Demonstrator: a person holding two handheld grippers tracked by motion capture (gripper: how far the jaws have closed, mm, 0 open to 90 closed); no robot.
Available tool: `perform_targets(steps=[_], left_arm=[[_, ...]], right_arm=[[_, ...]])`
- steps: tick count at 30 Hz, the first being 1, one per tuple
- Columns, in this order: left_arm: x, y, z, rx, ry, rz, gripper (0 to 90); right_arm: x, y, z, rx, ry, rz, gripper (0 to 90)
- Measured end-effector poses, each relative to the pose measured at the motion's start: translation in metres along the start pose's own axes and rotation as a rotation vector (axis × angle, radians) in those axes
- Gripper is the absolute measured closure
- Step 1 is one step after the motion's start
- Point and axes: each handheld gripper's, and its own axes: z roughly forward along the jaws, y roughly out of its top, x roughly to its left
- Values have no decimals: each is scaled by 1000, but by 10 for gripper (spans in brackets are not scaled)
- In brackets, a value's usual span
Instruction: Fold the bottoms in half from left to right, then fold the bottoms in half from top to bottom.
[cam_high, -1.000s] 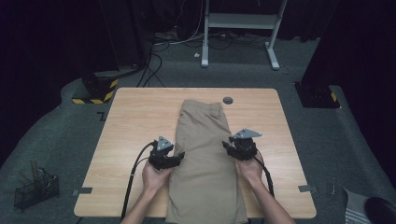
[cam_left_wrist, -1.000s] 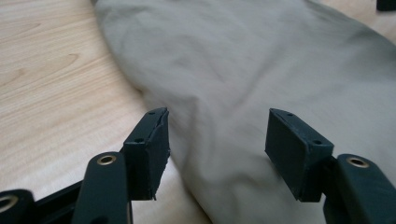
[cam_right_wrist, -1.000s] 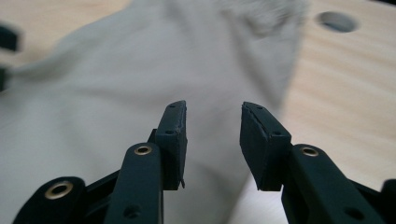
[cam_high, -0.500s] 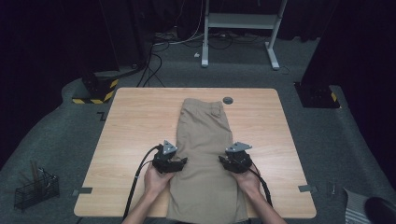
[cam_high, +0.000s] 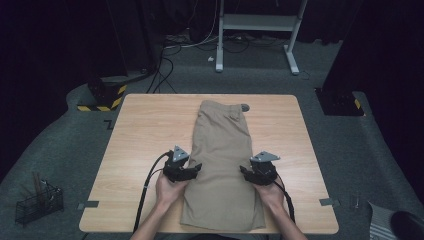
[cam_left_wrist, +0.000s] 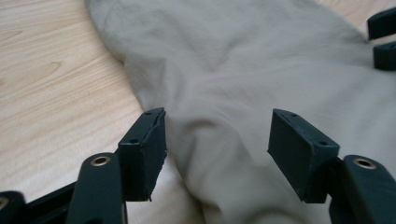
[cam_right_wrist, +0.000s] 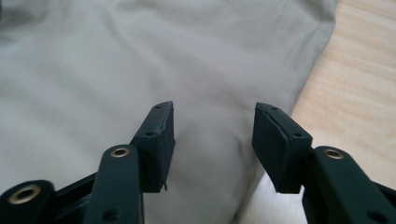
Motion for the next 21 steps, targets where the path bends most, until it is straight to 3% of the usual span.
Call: perform_targets(steps=[4,6,9,13,21], left_arm=[[-4,-11,1,39,3,19,375],[-2,-13,8,66,6,4,370],[-4,-12,8,65,6,-8,370],[-14,-15,0,68,20,25,359],[-16,-27,1,77,30,4,354]], right_arm=[[4,-8,-7,17,-27,-24,468],[5,-11,-6,28,-32,-31,467],[4,-13,-8,18,-23,-11,449],[10,-16,-17,-5,8,7,431],[17,-24,-16,10,2,4,415]])
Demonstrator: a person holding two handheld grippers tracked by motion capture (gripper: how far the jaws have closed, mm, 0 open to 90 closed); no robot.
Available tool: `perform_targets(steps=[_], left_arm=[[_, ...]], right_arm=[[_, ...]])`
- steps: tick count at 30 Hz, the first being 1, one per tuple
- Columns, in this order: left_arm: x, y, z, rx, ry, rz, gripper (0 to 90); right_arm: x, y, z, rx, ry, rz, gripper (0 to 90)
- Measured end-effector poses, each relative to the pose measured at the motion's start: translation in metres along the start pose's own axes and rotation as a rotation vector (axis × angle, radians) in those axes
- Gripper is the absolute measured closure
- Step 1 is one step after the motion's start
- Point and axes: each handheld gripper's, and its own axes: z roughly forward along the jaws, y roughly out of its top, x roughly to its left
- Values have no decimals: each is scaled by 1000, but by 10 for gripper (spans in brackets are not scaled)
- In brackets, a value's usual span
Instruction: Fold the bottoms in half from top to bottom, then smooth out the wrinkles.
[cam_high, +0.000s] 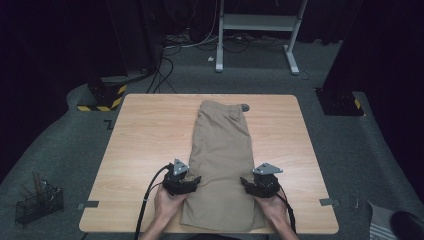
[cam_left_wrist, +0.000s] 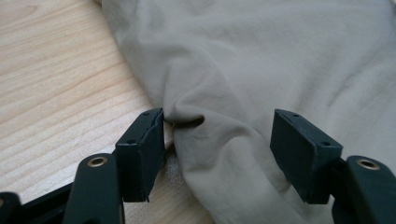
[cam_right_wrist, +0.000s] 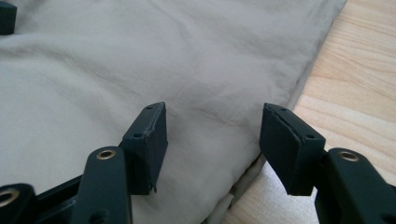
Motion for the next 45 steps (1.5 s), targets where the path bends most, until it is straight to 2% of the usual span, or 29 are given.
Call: perform_targets(steps=[2,3,10,12,13,15,19,21,24,26,28,30,33,37,45], left_arm=[[0,1,4,0,15,30,348],[1,3,7,-4,13,30,347],[16,25,29,7,31,11,321],[21,29,33,12,21,3,316],[24,32,34,24,12,-3,313],[28,33,30,18,-9,-33,307],[35,35,20,-23,-16,-75,308],[39,35,23,-30,-24,-112,308],[40,33,33,-4,-29,-140,306],[39,33,34,-8,-21,-132,296],[37,33,35,-8,-15,-127,295],[34,33,36,-6,3,-115,291],[26,34,38,6,38,-61,291],[20,36,41,8,64,-24,334],[15,39,42,7,30,-5,537]], right_arm=[[1,0,2,15,-5,-13,425],[1,0,4,29,-15,-17,424],[-17,14,20,44,-17,18,393],[-22,18,23,55,-13,28,388],[-25,21,24,60,-1,29,378],[-29,23,23,63,23,64,350],[-41,22,14,7,18,127,328],[-46,25,14,11,11,151,310],[-50,29,21,21,-4,167,311],[-49,30,27,40,-3,177,310],[-46,30,32,65,-14,166,314],[-41,31,34,72,-50,141,332],[-37,34,37,91,-92,108,365],[-34,34,37,79,-87,101,451],[-30,35,36,79,-54,69,615]])
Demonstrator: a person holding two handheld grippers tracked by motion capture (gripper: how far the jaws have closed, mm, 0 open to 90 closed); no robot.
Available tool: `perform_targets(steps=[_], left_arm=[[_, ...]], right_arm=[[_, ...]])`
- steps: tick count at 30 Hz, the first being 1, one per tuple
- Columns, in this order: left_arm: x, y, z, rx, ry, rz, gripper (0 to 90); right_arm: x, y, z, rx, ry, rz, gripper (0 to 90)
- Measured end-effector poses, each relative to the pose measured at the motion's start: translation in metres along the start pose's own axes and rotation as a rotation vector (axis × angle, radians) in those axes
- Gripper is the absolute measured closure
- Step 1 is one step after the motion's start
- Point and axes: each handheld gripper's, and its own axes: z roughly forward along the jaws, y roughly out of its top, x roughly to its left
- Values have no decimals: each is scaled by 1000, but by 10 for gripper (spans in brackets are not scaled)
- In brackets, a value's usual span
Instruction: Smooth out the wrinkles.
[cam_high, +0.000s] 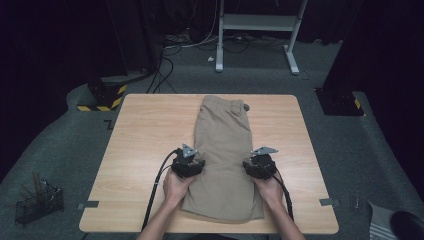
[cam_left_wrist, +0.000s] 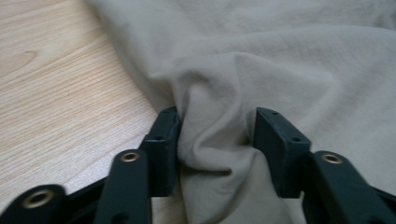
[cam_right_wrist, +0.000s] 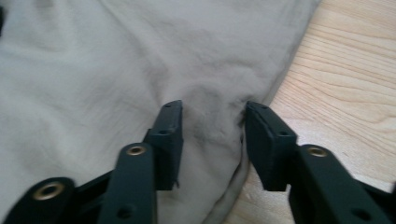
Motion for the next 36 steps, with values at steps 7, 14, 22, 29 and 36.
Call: perform_targets(steps=[7,14,22,29,36], left_arm=[[-2,8,1,47,-30,17,664],[1,7,1,44,-74,11,774],[10,5,-4,31,-137,-16,829],[9,8,-13,7,-183,-21,843],[10,12,-28,-42,-222,-27,845]], right_arm=[[2,1,-1,8,40,-20,766],[-1,-1,0,-8,87,-17,851],[1,-7,-9,-72,80,-54,866],[-2,-7,-26,-128,91,-57,867],[-2,-9,-39,-185,92,-78,866]])
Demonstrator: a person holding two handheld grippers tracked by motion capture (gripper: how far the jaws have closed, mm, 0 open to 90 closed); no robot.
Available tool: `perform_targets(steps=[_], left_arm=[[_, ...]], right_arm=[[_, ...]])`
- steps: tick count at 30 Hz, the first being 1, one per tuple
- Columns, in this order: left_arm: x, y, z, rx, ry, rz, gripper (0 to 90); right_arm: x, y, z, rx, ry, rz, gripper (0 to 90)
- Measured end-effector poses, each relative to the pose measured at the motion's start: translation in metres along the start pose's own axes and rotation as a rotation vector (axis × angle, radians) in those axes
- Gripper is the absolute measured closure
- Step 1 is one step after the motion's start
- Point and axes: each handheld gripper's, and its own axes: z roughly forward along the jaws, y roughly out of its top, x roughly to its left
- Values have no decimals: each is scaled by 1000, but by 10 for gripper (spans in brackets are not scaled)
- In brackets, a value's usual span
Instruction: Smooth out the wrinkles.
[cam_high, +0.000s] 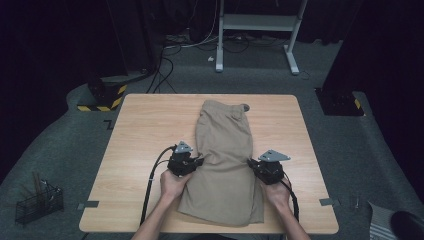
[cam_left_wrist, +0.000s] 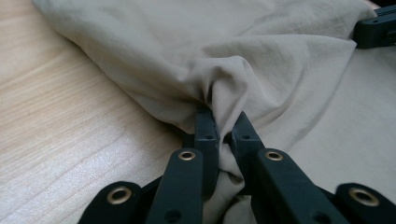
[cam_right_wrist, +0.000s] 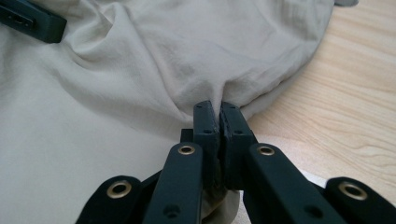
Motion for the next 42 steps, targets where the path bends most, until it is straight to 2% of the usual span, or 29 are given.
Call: perform_targets(steps=[5,13,20,22,26,30,34,40,42], left_arm=[[-3,4,-12,-40,-26,5,846],[-12,5,-27,-88,-45,25,848],[-16,13,-41,-127,-43,52,849],[-16,16,-46,-154,-47,45,849],[-15,25,-54,-185,-40,50,850],[-18,34,-61,-215,-35,70,851],[-19,39,-67,-235,-29,81,851],[-28,35,-77,-252,-37,90,852],[-32,25,-84,-279,-68,54,852]], right_arm=[[3,5,-13,-33,1,-24,866],[10,10,-32,-72,-4,-77,865],[14,17,-44,-104,-14,-112,865],[14,21,-47,-119,-16,-117,865],[13,32,-54,-150,-2,-123,864],[14,45,-61,-184,-21,-150,865],[11,52,-65,-203,-21,-149,865],[17,51,-74,-219,-19,-163,866],[21,48,-81,-229,-2,-159,866]])
